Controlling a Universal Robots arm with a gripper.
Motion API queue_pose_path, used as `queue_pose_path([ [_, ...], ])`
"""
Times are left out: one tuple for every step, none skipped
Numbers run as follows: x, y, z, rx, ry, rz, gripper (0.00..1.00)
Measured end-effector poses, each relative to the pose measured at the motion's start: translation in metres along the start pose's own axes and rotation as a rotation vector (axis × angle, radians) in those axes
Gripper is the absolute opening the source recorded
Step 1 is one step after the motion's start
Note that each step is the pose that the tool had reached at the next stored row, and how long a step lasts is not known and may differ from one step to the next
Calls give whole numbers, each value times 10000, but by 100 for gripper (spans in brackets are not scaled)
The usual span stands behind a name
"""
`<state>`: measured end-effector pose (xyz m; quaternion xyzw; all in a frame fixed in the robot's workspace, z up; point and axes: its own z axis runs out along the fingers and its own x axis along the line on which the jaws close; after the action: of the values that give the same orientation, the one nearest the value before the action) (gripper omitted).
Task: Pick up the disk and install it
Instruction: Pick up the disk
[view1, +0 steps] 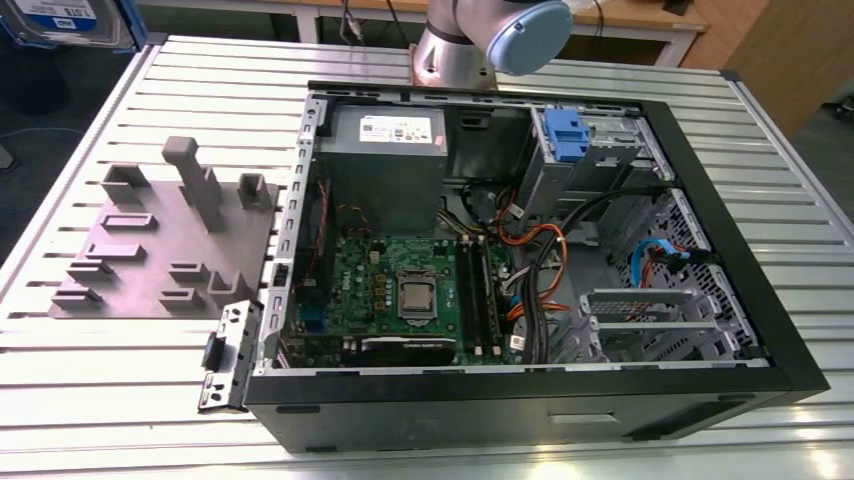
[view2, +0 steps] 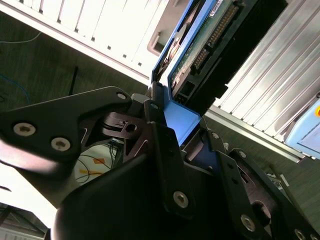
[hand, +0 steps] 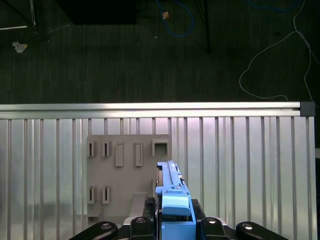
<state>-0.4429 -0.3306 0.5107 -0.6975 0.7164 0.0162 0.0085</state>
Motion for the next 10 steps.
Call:
queue_pose_path([
  [0,-2,0,0,0,0,37],
  [0,-4,0,0,0,0,37],
  [0,-6,0,0,0,0,37],
  [0,-8,0,0,0,0,37],
  [0,-9,0,0,0,0,37],
  [-1,-19,0,0,0,0,37],
  [0,-21,0,0,0,0,37],
  [0,-21,0,0,0,0,37],
  [-1,-21,0,0,0,0,37],
  [0,-21,0,0,0,0,37],
])
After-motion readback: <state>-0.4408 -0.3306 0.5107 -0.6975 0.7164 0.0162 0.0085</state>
